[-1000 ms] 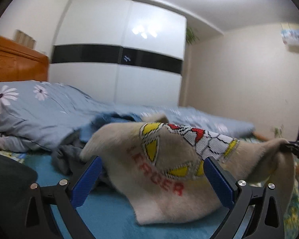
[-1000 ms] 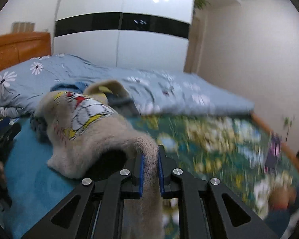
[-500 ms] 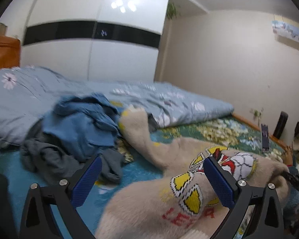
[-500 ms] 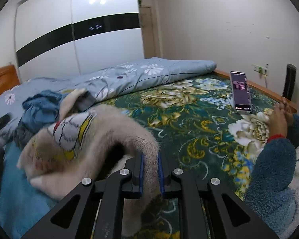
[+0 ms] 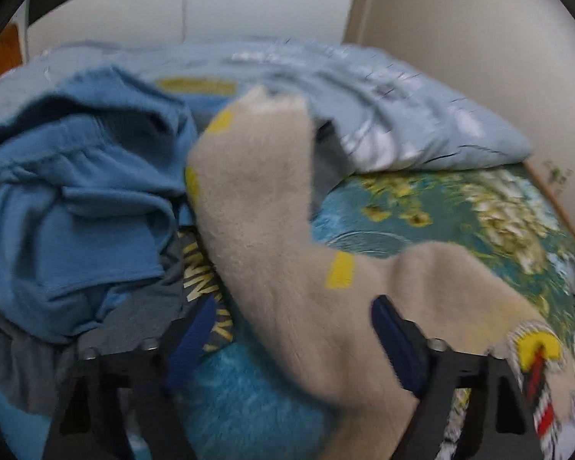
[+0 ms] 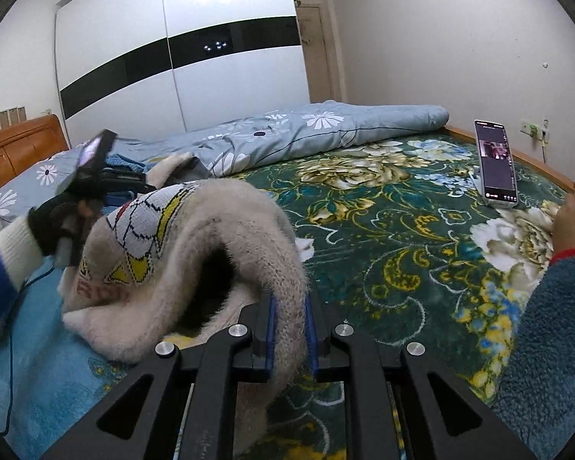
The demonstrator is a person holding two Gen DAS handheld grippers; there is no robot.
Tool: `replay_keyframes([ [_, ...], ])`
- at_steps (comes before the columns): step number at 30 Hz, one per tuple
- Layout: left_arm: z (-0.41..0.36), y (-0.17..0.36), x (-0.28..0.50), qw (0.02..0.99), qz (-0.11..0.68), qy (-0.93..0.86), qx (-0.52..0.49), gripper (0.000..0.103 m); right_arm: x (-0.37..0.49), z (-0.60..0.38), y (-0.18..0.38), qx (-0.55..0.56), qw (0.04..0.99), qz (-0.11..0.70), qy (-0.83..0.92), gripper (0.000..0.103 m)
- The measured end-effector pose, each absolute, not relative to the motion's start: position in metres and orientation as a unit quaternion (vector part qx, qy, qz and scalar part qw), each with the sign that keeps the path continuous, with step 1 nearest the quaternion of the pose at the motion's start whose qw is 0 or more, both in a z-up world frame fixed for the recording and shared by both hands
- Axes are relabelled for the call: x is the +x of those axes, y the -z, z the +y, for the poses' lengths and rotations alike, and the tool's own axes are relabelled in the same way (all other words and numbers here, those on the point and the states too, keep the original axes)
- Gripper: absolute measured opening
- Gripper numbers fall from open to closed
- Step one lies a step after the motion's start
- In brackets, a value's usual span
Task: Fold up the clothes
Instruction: 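Pull the beige sweater off the pile with the right gripper while the left gripper grasps its other sleeve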
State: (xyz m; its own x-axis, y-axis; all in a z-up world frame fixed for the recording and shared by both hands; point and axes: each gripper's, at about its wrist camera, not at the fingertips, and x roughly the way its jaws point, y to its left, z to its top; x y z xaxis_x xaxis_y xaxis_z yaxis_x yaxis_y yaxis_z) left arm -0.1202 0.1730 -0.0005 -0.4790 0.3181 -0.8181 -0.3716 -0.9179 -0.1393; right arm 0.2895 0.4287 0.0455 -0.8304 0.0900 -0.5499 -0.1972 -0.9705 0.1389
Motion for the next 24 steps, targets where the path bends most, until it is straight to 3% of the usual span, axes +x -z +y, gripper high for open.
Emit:
replay_keyframes([
  [2,0.175,0.010,-0.128,0.178,0.030,-0.857,-0.483,0.060,0.286,0.435,-0.042,-0.285,0.068,0.103,-0.951,0.014],
  [4,0.174,0.015,-0.131,0.156,0.033,-0.859,-0.487,0.036,0.283,0.441,-0.039,-0.289,0.063,0.107,-0.949,0.014],
  [10,0.165,0.007,-0.128,0.130,0.020,-0.869,-0.476,0.015,0.280,0.447,-0.038,-0.299,0.055,0.113,-0.946,0.014],
  [15,0.149,-0.024,-0.116,0.142,-0.017,-0.887,-0.440,0.012,0.280,0.445,-0.052,-0.305,0.062,0.102,-0.945,0.014],
  [24,0.086,-0.147,-0.081,0.182,-0.062,-0.931,-0.312,0.012,0.249,0.458,-0.103,-0.270,0.072,0.064,-0.958,0.014],
])
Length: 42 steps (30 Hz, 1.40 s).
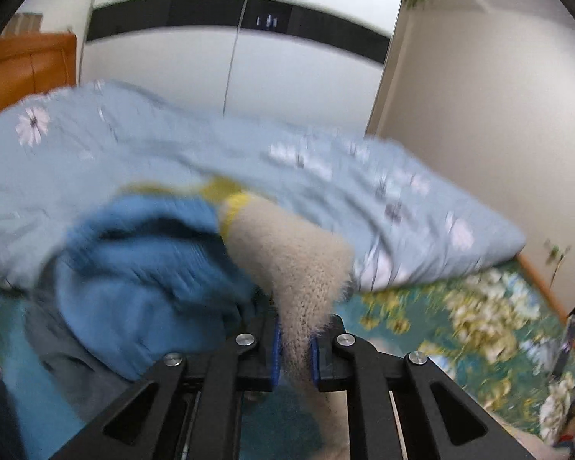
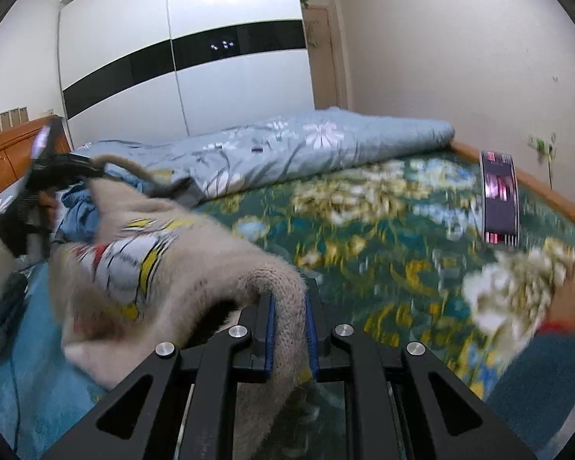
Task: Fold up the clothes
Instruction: 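Pull the beige sweater off the pile with the right gripper while the left gripper grasps its other sleeve, then lay the beige sweater flat on the blanket with both grippers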
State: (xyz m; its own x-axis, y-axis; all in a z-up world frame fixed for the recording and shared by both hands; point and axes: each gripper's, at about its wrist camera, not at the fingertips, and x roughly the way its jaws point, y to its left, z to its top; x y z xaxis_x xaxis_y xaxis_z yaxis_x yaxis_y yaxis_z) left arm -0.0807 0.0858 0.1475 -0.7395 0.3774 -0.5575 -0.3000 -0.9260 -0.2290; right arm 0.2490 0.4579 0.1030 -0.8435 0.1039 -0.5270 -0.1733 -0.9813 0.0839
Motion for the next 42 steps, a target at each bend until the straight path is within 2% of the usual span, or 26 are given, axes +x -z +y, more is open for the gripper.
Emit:
replay_keyframes([
  [7,-0.005,-0.253,-0.041,0.173,-0.099,-0.956,-0.214,0.011,0.206,0.454,-0.191,-0.184,0.065,0.036,-0.980,0.014],
  [11,-0.045,-0.274,-0.007,0.178,-0.104,-0.963,-0.176,0.011,0.214,0.435,-0.227,-0.135,0.058,0.001,-0.989,0.014],
  [15,-0.076,-0.243,0.038,0.179,-0.093,-0.962,-0.182,0.011,0.236,0.417,-0.190,-0.168,0.043,-0.039,-0.984,0.014],
  [18,-0.095,-0.190,0.062,0.172,-0.093,-0.955,-0.224,0.011,0.248,0.415,-0.139,-0.229,0.034,-0.045,-0.972,0.014],
  [21,-0.108,-0.131,0.083,0.165,-0.105,-0.939,-0.283,0.011,0.261,0.421,-0.092,-0.293,0.011,-0.015,-0.956,0.014],
  [25,-0.112,-0.068,0.118,0.143,-0.113,-0.920,-0.346,0.011,0.287,0.408,-0.049,-0.340,0.003,-0.040,-0.940,0.014],
  [32,-0.141,-0.025,0.151,0.090,-0.151,-0.906,-0.386,0.013,0.301,0.416,-0.028,-0.367,-0.009,0.003,-0.930,0.014],
  [36,-0.138,-0.016,0.153,0.082,-0.133,-0.906,-0.393,0.015,0.303,0.410,-0.032,-0.367,-0.008,-0.005,-0.930,0.014],
  [38,-0.140,-0.017,0.156,0.081,-0.131,-0.906,-0.393,0.019,0.306,0.410,-0.036,-0.367,-0.012,-0.008,-0.930,0.014],
  [39,-0.141,-0.017,0.157,0.081,-0.130,-0.906,-0.394,0.024,0.308,0.409,-0.038,-0.367,-0.014,-0.009,-0.930,0.014],
  [41,-0.146,-0.020,0.161,0.063,-0.121,-0.911,-0.389,0.045,0.313,0.409,-0.042,-0.368,-0.018,-0.015,-0.929,0.017],
  [42,-0.150,-0.024,0.165,0.054,-0.117,-0.915,-0.382,0.047,0.316,0.410,-0.043,-0.368,-0.020,-0.018,-0.929,0.017],
])
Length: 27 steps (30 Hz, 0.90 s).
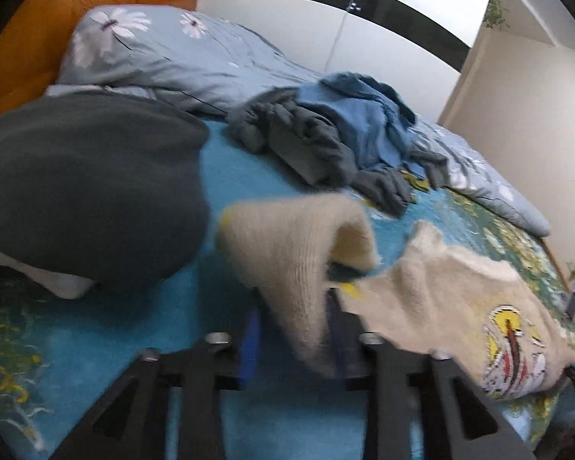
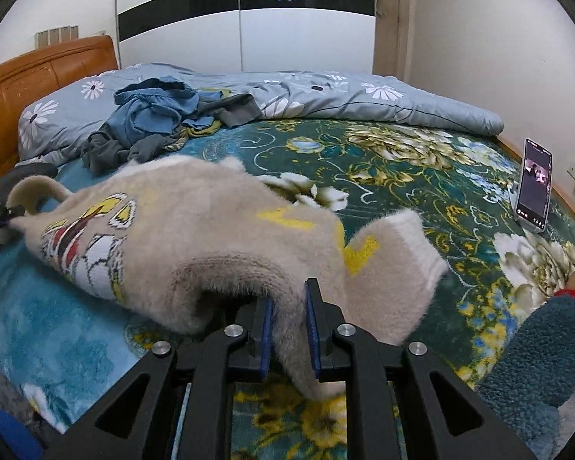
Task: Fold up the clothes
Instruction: 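Lay the beige sweater flat on the blanket with both grippers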
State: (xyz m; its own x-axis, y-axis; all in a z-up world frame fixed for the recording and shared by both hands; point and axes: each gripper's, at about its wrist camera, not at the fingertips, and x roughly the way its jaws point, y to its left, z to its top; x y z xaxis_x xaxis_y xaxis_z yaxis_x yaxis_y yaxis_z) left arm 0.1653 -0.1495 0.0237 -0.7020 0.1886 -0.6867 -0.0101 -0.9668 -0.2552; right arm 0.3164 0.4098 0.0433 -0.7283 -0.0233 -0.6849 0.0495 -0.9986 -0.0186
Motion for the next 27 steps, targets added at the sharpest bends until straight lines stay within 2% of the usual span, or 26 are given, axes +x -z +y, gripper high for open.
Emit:
replay_keyframes([
  [2,-0.157,-0.031,0.172,0.045,-0.115,-0.920,-0.372,0.054,0.324,0.410,-0.049,0.366,0.022,0.024,0.930,0.018],
  [9,-0.153,-0.069,0.184,0.059,-0.086,-0.941,-0.323,0.063,0.328,0.419,-0.079,0.336,0.050,0.001,0.940,0.020],
  [12,-0.125,-0.073,0.170,0.110,-0.077,-0.939,-0.317,0.066,0.301,0.421,-0.088,0.327,0.061,-0.024,0.943,0.030],
  [16,-0.081,-0.059,0.142,0.176,-0.053,-0.921,-0.344,0.069,0.256,0.420,-0.079,0.348,0.097,-0.051,0.931,0.039],
  [22,-0.032,-0.020,0.102,0.207,0.017,-0.889,-0.409,0.072,0.213,0.447,-0.049,0.398,0.070,-0.080,0.911,0.043],
  [27,-0.022,0.008,0.091,0.226,0.001,-0.864,-0.449,0.072,0.204,0.472,-0.021,0.429,0.083,-0.142,0.888,0.049],
])
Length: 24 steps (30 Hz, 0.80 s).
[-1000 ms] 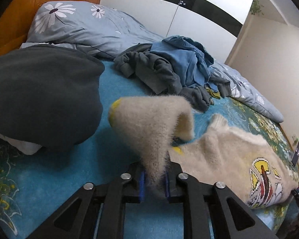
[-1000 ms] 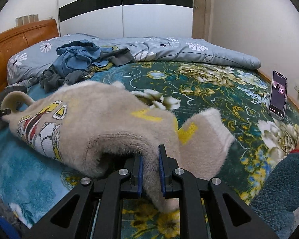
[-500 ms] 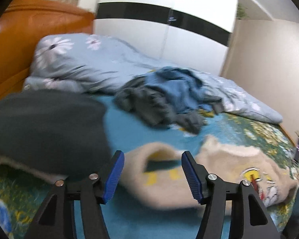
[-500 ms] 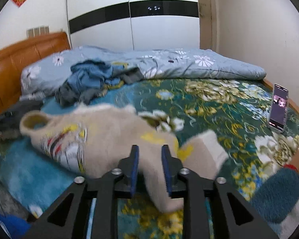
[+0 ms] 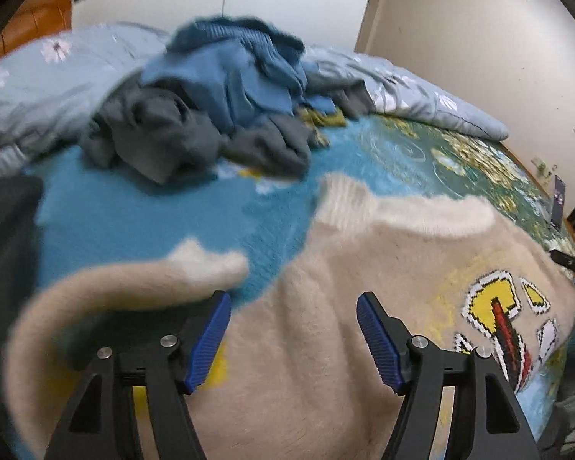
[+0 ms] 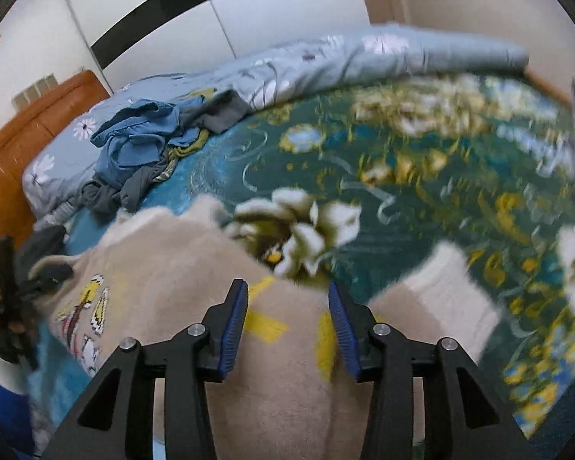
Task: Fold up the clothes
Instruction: 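Lay the beige sweater flat on the blanket with both grippers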
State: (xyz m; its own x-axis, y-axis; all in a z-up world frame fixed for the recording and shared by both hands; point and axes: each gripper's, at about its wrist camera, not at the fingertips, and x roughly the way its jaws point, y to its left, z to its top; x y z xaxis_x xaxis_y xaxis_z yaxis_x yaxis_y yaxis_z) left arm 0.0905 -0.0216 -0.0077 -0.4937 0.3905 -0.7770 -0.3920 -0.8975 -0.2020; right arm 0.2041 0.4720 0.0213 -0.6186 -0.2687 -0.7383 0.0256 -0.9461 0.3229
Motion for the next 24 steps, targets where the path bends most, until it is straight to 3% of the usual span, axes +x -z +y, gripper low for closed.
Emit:
replay_keyframes([
  [2,-0.016,0.013,0.090,0.238,0.003,-0.857,-0.457,0.072,0.199,0.475,-0.016,0.434,0.095,-0.151,0.883,0.054],
  [13,-0.004,0.005,0.056,0.299,0.018,-0.823,-0.482,0.072,0.152,0.475,0.004,0.490,0.182,-0.161,0.837,0.057],
  [20,-0.009,0.023,0.041,0.346,-0.028,-0.778,-0.523,0.072,0.169,0.483,0.008,0.491,0.220,-0.209,0.817,0.056],
  [21,-0.012,0.022,0.042,0.353,-0.037,-0.777,-0.521,0.071,0.173,0.481,0.005,0.490,0.225,-0.203,0.817,0.056],
  [24,-0.021,0.017,0.049,0.375,-0.061,-0.773,-0.509,0.070,0.186,0.479,-0.004,0.479,0.234,-0.193,0.823,0.039],
])
